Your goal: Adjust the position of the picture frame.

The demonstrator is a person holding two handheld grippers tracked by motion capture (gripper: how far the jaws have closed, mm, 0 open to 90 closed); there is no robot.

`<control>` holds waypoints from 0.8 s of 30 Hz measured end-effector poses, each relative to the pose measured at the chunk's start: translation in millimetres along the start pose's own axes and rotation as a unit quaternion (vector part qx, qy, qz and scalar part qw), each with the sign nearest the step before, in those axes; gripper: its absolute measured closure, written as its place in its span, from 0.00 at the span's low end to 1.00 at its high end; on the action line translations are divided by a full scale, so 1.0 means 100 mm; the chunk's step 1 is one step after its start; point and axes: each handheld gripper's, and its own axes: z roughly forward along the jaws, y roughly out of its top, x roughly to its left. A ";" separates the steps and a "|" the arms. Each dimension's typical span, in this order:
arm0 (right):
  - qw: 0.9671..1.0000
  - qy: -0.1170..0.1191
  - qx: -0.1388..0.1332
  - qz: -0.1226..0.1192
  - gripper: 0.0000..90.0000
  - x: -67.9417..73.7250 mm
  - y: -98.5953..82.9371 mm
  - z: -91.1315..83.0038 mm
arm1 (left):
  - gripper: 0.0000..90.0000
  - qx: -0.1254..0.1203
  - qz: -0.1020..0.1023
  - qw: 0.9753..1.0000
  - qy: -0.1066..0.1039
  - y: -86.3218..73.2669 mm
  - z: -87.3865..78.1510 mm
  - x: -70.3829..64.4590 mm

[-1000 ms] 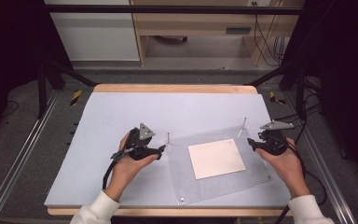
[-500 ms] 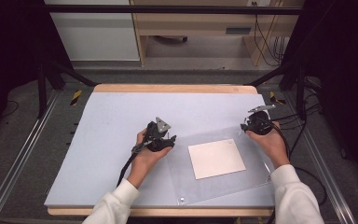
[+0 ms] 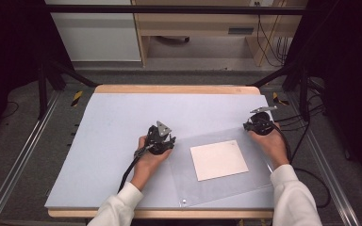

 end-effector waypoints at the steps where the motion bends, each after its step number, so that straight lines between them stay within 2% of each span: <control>1: 1.000 0.001 0.001 -0.001 0.92 0.00 0.00 0.00 | 0.69 -0.001 -0.002 1.000 -0.001 0.00 0.00 0.00; 3: 1.000 0.001 0.000 -0.006 0.94 0.01 0.01 0.00 | 0.76 -0.001 -0.003 1.000 -0.007 0.00 0.01 0.01; 15: 1.000 0.003 -0.002 0.000 0.94 0.01 0.02 0.02 | 0.91 0.008 -0.003 1.000 -0.027 -0.03 0.04 -0.02; 24: 1.000 0.002 0.003 -0.004 0.94 0.01 0.03 0.02 | 0.93 0.011 -0.010 0.999 -0.034 -0.05 0.05 0.00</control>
